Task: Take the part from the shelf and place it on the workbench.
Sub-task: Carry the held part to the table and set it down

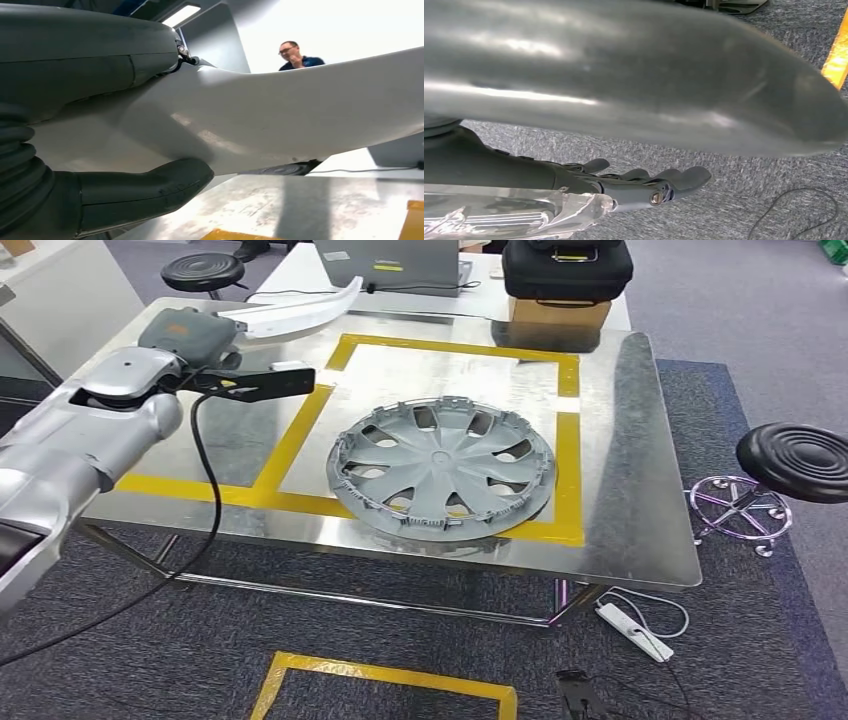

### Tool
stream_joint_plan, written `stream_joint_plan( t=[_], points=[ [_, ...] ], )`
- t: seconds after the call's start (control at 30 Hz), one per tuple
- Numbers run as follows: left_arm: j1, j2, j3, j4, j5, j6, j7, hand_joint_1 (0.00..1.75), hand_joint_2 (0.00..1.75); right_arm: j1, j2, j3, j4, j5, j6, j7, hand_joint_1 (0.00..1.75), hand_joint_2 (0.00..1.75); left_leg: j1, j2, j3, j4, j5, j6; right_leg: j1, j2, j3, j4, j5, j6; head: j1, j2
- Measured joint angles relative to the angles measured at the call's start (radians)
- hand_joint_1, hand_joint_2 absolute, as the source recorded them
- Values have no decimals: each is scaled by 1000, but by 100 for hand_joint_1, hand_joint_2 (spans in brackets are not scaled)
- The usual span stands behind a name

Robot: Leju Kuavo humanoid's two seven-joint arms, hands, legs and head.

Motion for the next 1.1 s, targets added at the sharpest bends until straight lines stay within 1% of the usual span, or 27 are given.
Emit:
stream_joint_plan(
  t=[0.4,0.87,1.1],
  points=[
    [41,50,7,26,4,14,11,175,175,1,2,7,0,1,0,0,0,0,1,0,0,0,0,0,1,0,0,0,0,0,0,0],
    [50,77,22,40,-4,12,20,175,175,1,2,8,0,2,0,1,0,0,1,0,0,0,0,0,1,0,0,0,0,0,0,0],
    [50,92,24,43,-10,-15,40,175,175,1,2,8,0,1,2,2,0,0,1,0,0,0,0,0,1,0,0,0,0,-1,0,0]
  ],
)
